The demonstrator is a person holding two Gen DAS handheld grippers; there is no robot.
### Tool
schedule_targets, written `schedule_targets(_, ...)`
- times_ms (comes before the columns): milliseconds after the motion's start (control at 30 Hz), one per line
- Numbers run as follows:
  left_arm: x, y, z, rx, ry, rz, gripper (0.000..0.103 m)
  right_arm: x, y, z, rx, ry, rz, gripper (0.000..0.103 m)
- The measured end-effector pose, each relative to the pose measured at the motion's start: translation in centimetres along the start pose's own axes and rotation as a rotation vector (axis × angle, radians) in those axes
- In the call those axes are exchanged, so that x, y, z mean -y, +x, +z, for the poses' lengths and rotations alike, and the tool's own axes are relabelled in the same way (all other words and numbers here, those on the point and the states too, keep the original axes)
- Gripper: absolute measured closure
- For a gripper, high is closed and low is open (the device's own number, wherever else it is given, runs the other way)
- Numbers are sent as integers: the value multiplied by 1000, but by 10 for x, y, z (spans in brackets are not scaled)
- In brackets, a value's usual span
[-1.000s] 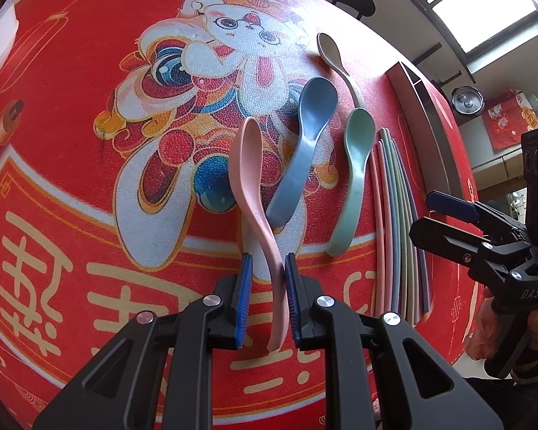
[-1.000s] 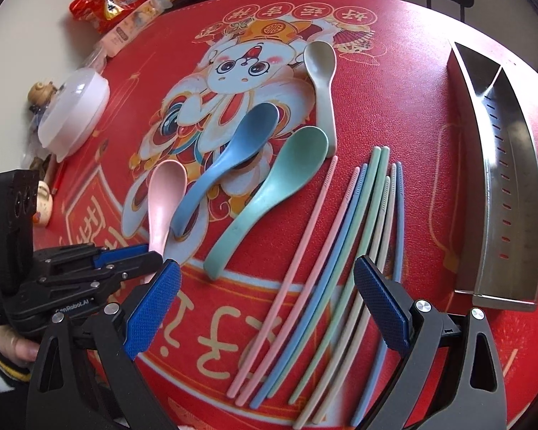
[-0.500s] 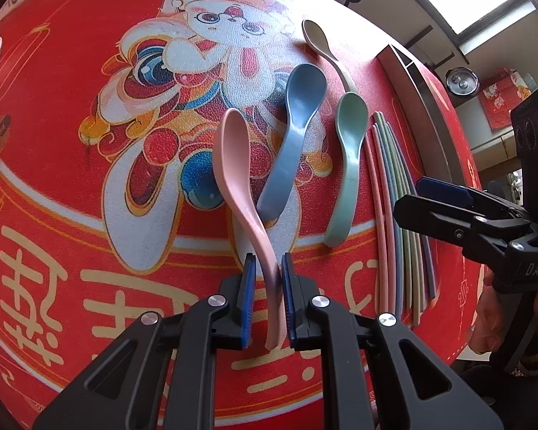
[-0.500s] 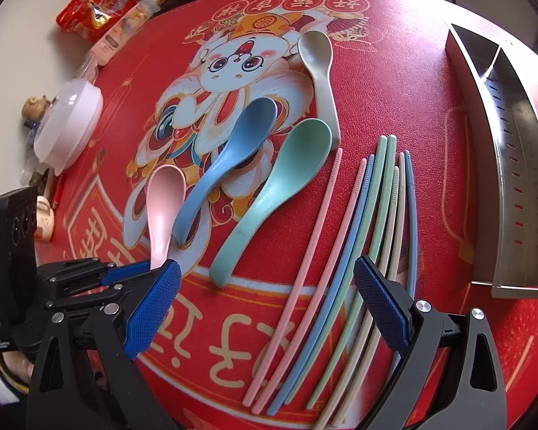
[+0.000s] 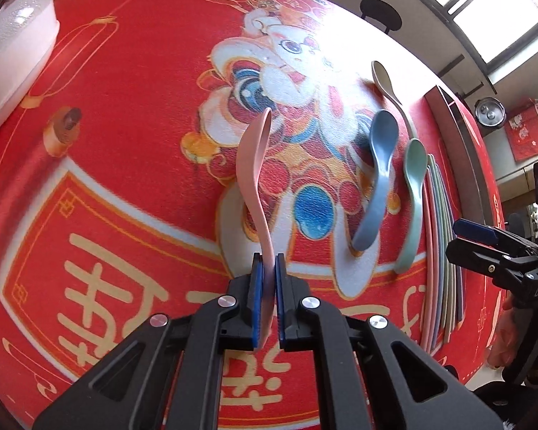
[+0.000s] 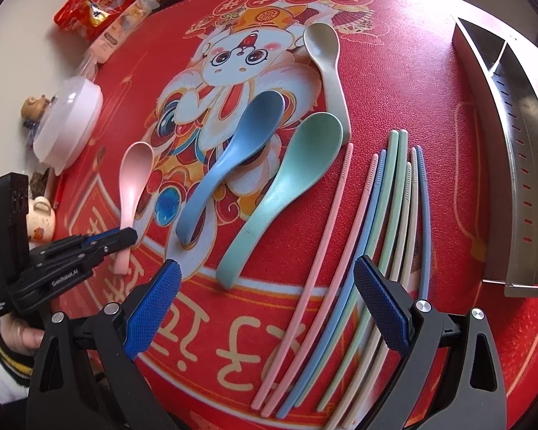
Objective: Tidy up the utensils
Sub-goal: 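Close the left tool on the pink spoon handle and lift it, then grasp the green spoon handle with the right tool while the left holds the pink spoon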
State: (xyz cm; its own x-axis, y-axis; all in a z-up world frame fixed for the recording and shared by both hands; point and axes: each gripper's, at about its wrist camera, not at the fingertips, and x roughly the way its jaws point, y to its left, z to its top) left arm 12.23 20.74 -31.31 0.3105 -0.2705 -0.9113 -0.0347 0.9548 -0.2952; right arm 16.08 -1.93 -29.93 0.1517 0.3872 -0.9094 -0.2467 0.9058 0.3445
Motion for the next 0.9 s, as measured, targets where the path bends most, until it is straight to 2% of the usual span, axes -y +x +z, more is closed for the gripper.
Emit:
schedule_targets(133, -11, -2, 5, 14, -26, -3, 95, -5, 7, 6, -10, -6, -4, 9)
schedule_targets(233, -8, -2, 3, 27, -1, 11, 94, -8, 12, 8, -25, -5, -5, 9)
schedule_targets(367, -8, -4, -1, 39, -5, 16, 95, -6, 17, 7, -44, 41, -33, 9)
schedule_targets(600, -4, -5, -5, 53, 29, 48, 95, -10, 14, 7, -12, 42, -51, 9)
schedule_targets(667, -4, -5, -4, 53, 30, 46, 95, -13, 12, 9, -6, 26, -48, 35)
schedule_targets(700, -4, -6, -5, 53, 30, 45, 95, -13, 15, 10, -22, 27, -40, 53)
schedule_targets(900, -4, -6, -5, 53, 27, 36, 95, -3, 22, 8, -40, 107, -7, 53)
